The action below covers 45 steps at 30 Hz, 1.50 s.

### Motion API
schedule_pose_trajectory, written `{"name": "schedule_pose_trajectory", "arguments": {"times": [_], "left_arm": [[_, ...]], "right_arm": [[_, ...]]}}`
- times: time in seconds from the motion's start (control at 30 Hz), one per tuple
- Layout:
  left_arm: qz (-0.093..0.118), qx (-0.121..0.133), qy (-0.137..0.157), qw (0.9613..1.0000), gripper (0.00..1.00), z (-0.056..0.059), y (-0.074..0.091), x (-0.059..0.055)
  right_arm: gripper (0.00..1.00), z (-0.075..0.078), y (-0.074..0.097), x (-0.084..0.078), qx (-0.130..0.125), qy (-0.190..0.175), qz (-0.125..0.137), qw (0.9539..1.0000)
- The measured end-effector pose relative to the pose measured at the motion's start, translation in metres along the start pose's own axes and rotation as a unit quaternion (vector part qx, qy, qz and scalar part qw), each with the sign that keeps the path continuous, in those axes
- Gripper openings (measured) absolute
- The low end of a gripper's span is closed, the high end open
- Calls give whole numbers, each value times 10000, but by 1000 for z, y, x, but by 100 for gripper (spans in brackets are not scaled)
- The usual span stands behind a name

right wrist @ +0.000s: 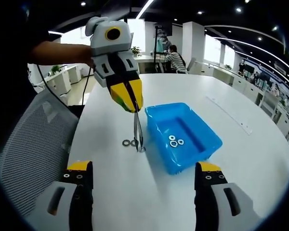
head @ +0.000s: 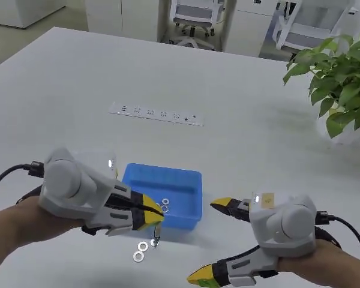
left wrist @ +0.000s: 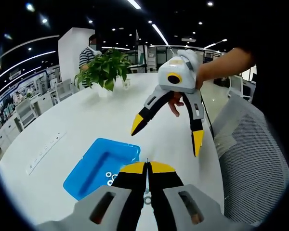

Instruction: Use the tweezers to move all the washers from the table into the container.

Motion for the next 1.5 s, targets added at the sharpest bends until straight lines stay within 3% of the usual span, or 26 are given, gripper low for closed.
{"name": "schedule_pose_trajectory", "arguments": {"times": [0.57, 0.9, 1.5], "left_arm": [[1, -78, -4, 10000, 5, 1, 2, 3], [-4, -152, -22, 9999, 5, 1, 3, 2], [15, -196, 6, 9998, 5, 0, 5, -3]], "right_arm": [[59, -6, -24, 16, 450, 466, 92, 9979], [34, -4, -42, 21, 629, 934, -65, 9936], [19, -2, -71, 25, 979, 1453, -358, 9839]]}}
Point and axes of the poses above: the centre of the closed fingertips' face, and the gripper's own axes: y roughly backward along the fingers, z roughly to its right, x roughly out of its top, the point moved 10 cm from there along y, roughly backward along the fingers, and after that the axes turned 7 degrees about -y, right-handed, at the moved point
